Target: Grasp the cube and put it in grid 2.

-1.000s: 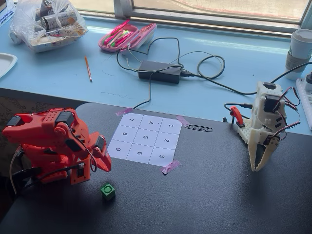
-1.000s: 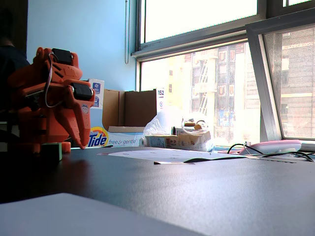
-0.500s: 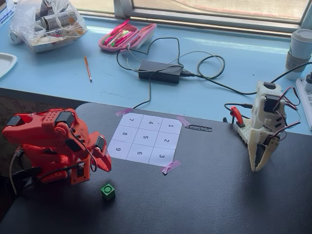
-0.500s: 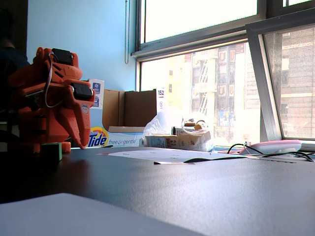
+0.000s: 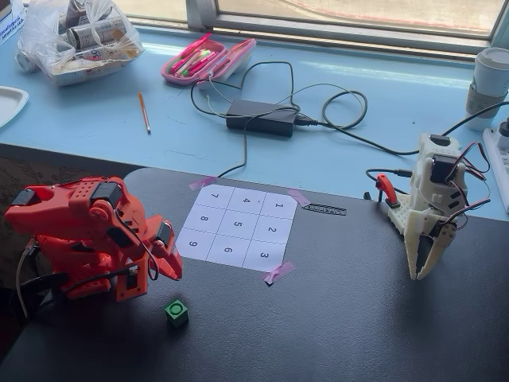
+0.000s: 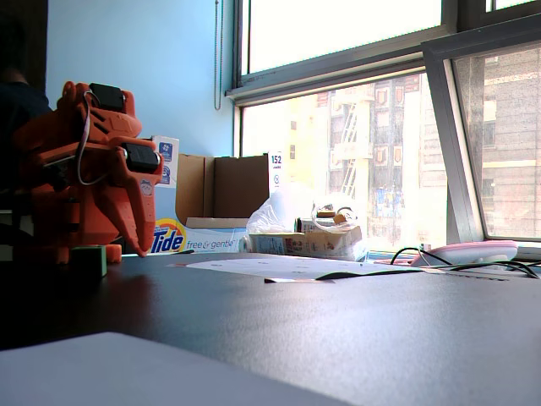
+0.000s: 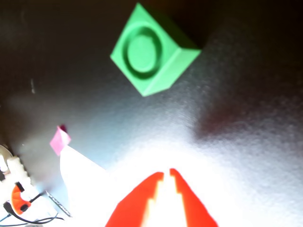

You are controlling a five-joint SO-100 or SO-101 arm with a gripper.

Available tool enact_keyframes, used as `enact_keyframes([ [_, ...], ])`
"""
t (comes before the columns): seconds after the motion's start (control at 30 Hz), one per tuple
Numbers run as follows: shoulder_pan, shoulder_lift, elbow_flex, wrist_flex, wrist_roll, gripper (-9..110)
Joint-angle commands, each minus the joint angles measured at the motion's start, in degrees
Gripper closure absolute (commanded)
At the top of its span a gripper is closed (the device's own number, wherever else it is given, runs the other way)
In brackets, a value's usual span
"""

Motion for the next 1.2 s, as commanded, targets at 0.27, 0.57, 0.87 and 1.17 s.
enact_keyframes([
  [0.27, -0.26, 0.0, 0.0, 0.79, -0.44, 101],
  [0.57, -0.62, 0.0, -1.49, 0.53, -0.09, 101],
  [0.87, 1.49, -3.69, -13.01, 2.37, 1.67, 96],
  [1.17, 8.44, -26.54, -31.9, -0.62, 4.13, 85],
])
